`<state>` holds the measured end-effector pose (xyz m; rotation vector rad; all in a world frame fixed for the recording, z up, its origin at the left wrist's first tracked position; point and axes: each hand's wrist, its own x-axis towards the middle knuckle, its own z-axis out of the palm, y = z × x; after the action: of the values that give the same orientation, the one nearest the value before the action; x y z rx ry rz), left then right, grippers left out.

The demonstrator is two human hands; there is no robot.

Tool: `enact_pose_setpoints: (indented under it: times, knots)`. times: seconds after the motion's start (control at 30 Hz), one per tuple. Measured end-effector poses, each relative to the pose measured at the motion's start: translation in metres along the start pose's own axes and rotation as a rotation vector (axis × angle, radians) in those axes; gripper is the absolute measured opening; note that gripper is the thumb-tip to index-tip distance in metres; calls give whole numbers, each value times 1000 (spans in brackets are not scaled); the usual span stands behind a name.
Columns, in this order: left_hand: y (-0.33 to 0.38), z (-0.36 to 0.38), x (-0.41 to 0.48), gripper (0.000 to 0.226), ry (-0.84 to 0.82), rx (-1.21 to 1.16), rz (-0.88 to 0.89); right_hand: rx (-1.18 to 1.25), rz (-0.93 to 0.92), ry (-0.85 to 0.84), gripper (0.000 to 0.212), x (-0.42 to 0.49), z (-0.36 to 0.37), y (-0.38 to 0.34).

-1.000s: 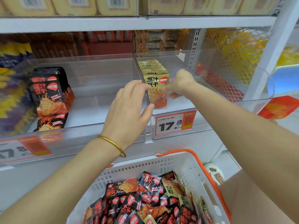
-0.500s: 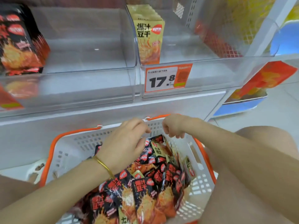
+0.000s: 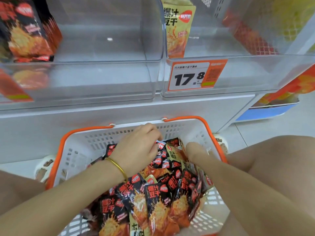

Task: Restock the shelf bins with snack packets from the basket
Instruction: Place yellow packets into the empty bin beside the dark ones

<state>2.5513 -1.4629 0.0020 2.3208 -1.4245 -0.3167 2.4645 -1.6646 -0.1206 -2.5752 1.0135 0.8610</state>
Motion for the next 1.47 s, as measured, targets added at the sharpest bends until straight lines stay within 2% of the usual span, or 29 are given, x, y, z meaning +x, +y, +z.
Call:
enact_pose_setpoints:
  times: [0.1,0.2,0.3,0.37,0.43,0.53,0.6,0.67,0.77,0.83,0.93,0.97,1.1,1.17,1.27,1.37,1.4,1.47]
  knots:
    - [3,-1,-2,23,-23,15,-3,6,26,61,25,-3,-3,1]
    - [5,-1,-3,26,-61,16,-21,32,26,135,29,-5,-35,-5]
    - [8,-2,-1,27,-119,-18,-55,144,-11,110,24,-20,-86,-16]
    - [15,-4,1,37,-198,-88,-99,300,-55,49,14,-42,-112,-23]
    - [24,-4,3,45,-249,-255,-155,545,-140,19,19,-70,-124,-31]
    - [33,-8,4,24,-256,-555,-245,802,-282,18,13,-105,-127,-45]
    - [34,-9,4,39,-228,-744,-280,892,-344,34,25,-116,-121,-53]
    - [28,-5,6,62,-144,-944,-348,966,-367,44,25,-123,-116,-59]
    - [19,-4,4,51,-81,-1145,-350,1154,-389,-87,14,-135,-121,-61]
    - [17,-4,1,42,-97,-1202,-365,1056,-382,-56,13,-142,-128,-54]
    - [17,-6,-2,42,-76,-1187,-377,721,-320,226,22,-144,-135,-34]
    - [17,-6,-3,42,-61,-1180,-377,709,-292,233,25,-145,-136,-27]
    - [25,-24,-4,41,-18,-1161,-316,936,-380,-148,24,-155,-138,-13]
    - [33,-40,-1,41,5,-1073,-226,985,-467,-165,24,-163,-146,-9]
    - [47,-78,10,26,138,-963,-82,1040,-578,-83,24,-179,-183,-1]
    - [57,-118,23,29,441,-906,24,1180,-616,111,13,-187,-235,8]
    - [57,-127,28,29,530,-826,59,1218,-598,201,5,-184,-252,9]
    - [53,-140,41,33,637,-597,77,1238,-554,359,7,-170,-281,5]
